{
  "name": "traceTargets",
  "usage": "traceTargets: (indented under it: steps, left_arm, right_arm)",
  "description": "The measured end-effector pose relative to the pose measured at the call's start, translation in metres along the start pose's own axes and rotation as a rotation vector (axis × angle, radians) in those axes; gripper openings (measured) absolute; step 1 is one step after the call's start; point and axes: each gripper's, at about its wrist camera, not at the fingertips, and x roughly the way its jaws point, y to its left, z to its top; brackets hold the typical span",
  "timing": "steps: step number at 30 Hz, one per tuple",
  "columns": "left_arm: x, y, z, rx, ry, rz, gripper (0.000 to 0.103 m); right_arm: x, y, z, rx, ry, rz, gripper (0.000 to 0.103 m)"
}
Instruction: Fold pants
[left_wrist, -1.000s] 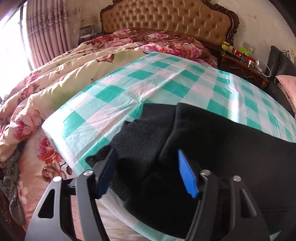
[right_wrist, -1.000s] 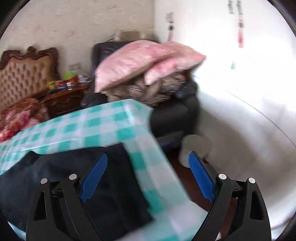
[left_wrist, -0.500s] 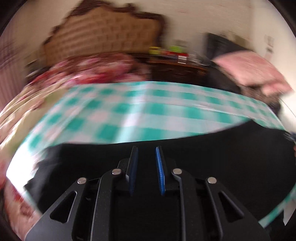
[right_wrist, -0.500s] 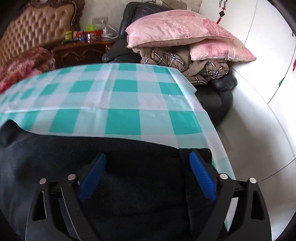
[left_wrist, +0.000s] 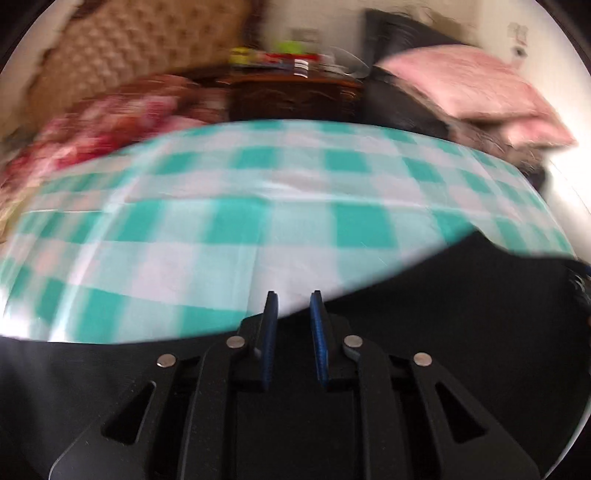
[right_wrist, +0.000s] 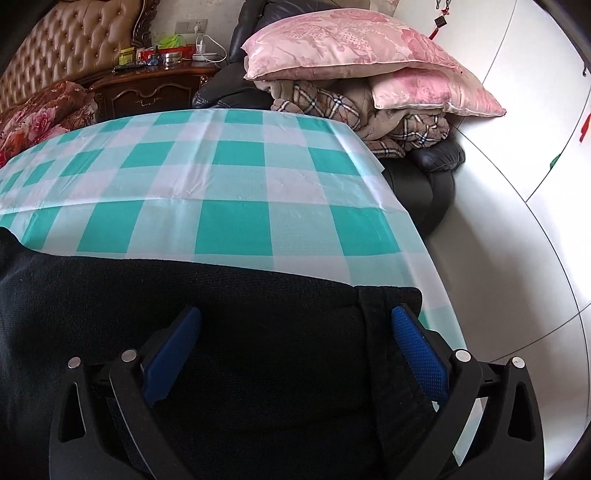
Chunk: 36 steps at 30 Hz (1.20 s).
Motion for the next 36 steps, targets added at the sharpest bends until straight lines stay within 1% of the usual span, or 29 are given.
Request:
traceTargets:
  steps: [1,2,4,5,6,7,8,9,11,12,13,14,16,17,18,20,22,23,24,26,27,28,30,31,32,33,34,35,36]
  left_arm:
    - [-0.006,-0.001,0.003,-0.009,-0.021,-0.032,0.019]
    - [-0.012,-0.011,0.006,0.016,-0.036,-0.071,0.021]
    - [-0.024,-0.039,0.008,0.107,-0.076,-0.138,0.021]
    - [-0.03,-0.066,0.008,0.179,-0.097,-0.207,0.021]
    - [-0.031,-0.086,0.007,0.226,-0.092,-0.265,0.021]
    - [-0.031,-0.1,0.006,0.251,-0.084,-0.301,0.021]
    - [-0.029,-0.124,0.004,0.294,-0.064,-0.351,0.021]
    - [-0.024,-0.149,0.002,0.345,-0.04,-0.376,0.021]
    - [-0.009,-0.188,-0.004,0.428,0.006,-0.407,0.021]
    - [-0.001,-0.201,-0.006,0.452,0.031,-0.413,0.023]
    - [0.01,-0.209,-0.007,0.461,0.055,-0.397,0.023]
    - [0.024,-0.216,-0.009,0.449,0.077,-0.354,0.023]
    - [0.037,-0.215,-0.002,0.385,0.082,-0.33,0.023]
    - [0.04,-0.21,0.003,0.35,0.08,-0.295,0.023]
    - [0.039,-0.206,0.005,0.336,0.075,-0.283,0.022]
    - [0.023,-0.198,0.005,0.335,0.041,-0.314,0.023]
    - [-0.006,-0.194,0.0,0.338,-0.005,-0.384,0.034]
    - [-0.028,-0.192,-0.011,0.357,-0.033,-0.436,0.044]
    - [-0.046,-0.192,-0.023,0.391,-0.055,-0.475,0.049]
    - [-0.085,-0.199,-0.056,0.493,-0.105,-0.539,0.049]
    - [-0.099,-0.204,-0.07,0.527,-0.124,-0.563,0.051]
    - [-0.113,-0.207,-0.086,0.557,-0.134,-0.612,0.053]
    - [-0.135,-0.219,-0.118,0.629,-0.15,-0.67,0.054]
    - [-0.141,-0.227,-0.133,0.694,-0.166,-0.673,0.055]
    - [-0.145,-0.239,-0.148,0.8,-0.204,-0.636,0.056]
    - [-0.146,-0.249,-0.158,0.868,-0.24,-0.594,0.056]
    - [-0.144,-0.256,-0.163,0.898,-0.245,-0.585,0.056]
    - [-0.141,-0.259,-0.166,0.912,-0.232,-0.595,0.056]
    - [-0.137,-0.264,-0.17,0.934,-0.217,-0.599,0.056]
  right_arm:
    - [0.0,0.0,0.0,0.0,-0.001,-0.002,0.099]
    - [0.0,0.001,0.0,0.0,-0.002,-0.004,0.099]
    - [0.001,0.0,0.0,0.001,-0.002,-0.002,0.099]
    - [0.001,0.0,0.0,0.0,-0.002,-0.002,0.099]
    - [0.0,0.0,0.0,-0.001,-0.002,-0.002,0.099]
    - [0.0,0.0,0.0,-0.001,-0.002,-0.002,0.099]
    - [0.001,0.001,0.0,0.0,-0.003,-0.002,0.099]
    - [0.001,0.0,0.0,-0.001,-0.003,-0.003,0.099]
    - [0.0,0.001,0.001,0.0,-0.004,-0.004,0.099]
    - [0.0,0.001,0.001,0.0,-0.005,-0.006,0.099]
    - [0.0,0.001,0.001,0.001,-0.006,-0.006,0.099]
    - [0.0,0.001,0.001,0.001,-0.007,-0.006,0.099]
    - [0.0,0.001,0.0,0.004,-0.009,-0.004,0.099]
    - [-0.001,0.001,0.0,0.005,-0.01,-0.002,0.099]
    - [0.0,0.0,0.0,0.007,-0.011,0.001,0.099]
    - [0.0,-0.002,0.0,0.019,-0.007,0.021,0.099]
    - [0.0,-0.007,0.001,0.039,-0.004,0.052,0.099]
    - [-0.001,-0.01,0.002,0.054,-0.008,0.073,0.099]
    - [-0.007,-0.016,0.002,0.076,-0.019,0.113,0.099]
    - [-0.025,-0.032,0.001,0.126,-0.042,0.191,0.098]
    - [-0.042,-0.048,-0.001,0.176,-0.071,0.252,0.098]
    - [-0.057,-0.062,-0.004,0.214,-0.099,0.294,0.098]
    - [-0.084,-0.094,-0.017,0.275,-0.126,0.335,0.098]
    - [-0.09,-0.108,-0.025,0.306,-0.121,0.343,0.098]
    - [-0.094,-0.121,-0.033,0.341,-0.108,0.353,0.098]
    - [-0.094,-0.134,-0.045,0.376,-0.081,0.374,0.096]
    - [-0.092,-0.142,-0.054,0.389,-0.05,0.393,0.094]
    - [-0.09,-0.147,-0.062,0.39,-0.025,0.409,0.087]
    - [-0.086,-0.151,-0.071,0.382,-0.001,0.417,0.083]
